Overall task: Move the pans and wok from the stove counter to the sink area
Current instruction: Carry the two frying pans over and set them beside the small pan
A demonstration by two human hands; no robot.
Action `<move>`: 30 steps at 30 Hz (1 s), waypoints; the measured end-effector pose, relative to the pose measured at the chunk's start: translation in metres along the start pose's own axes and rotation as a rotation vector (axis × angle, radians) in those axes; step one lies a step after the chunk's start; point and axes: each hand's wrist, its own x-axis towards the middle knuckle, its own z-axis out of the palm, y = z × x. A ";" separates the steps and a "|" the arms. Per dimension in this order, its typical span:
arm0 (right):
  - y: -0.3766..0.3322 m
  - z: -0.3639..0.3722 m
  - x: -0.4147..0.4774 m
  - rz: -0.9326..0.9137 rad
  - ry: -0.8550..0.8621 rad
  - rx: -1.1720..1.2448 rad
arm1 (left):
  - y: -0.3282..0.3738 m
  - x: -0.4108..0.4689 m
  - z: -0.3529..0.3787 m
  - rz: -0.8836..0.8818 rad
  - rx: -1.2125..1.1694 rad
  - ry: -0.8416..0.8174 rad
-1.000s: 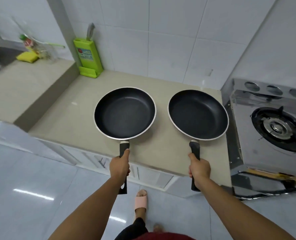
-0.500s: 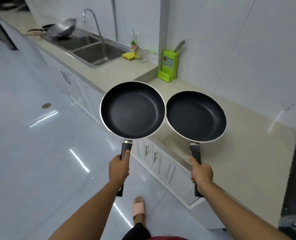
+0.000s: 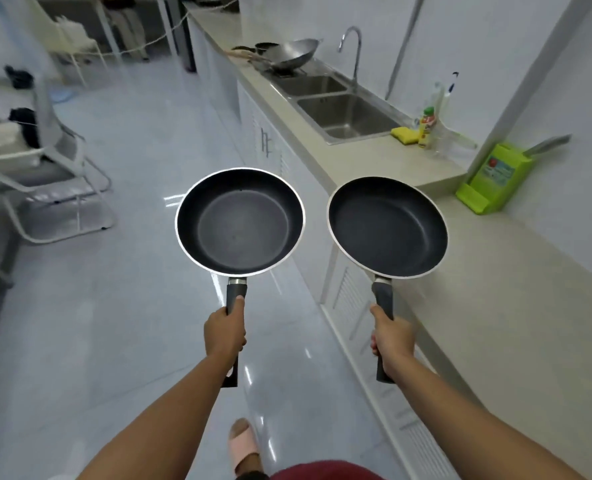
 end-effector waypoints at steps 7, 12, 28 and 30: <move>-0.066 0.152 0.017 -0.030 -0.109 -0.030 | 0.029 0.119 -0.057 -0.019 -0.013 0.085; -0.104 0.235 0.034 -0.044 -0.159 -0.060 | 0.047 0.188 -0.085 -0.040 -0.015 0.135; -0.265 0.461 0.198 -0.118 -0.311 -0.204 | 0.148 0.436 -0.064 -0.138 -0.089 0.286; -0.291 0.491 0.221 -0.120 -0.337 -0.210 | 0.166 0.469 -0.061 -0.151 -0.087 0.299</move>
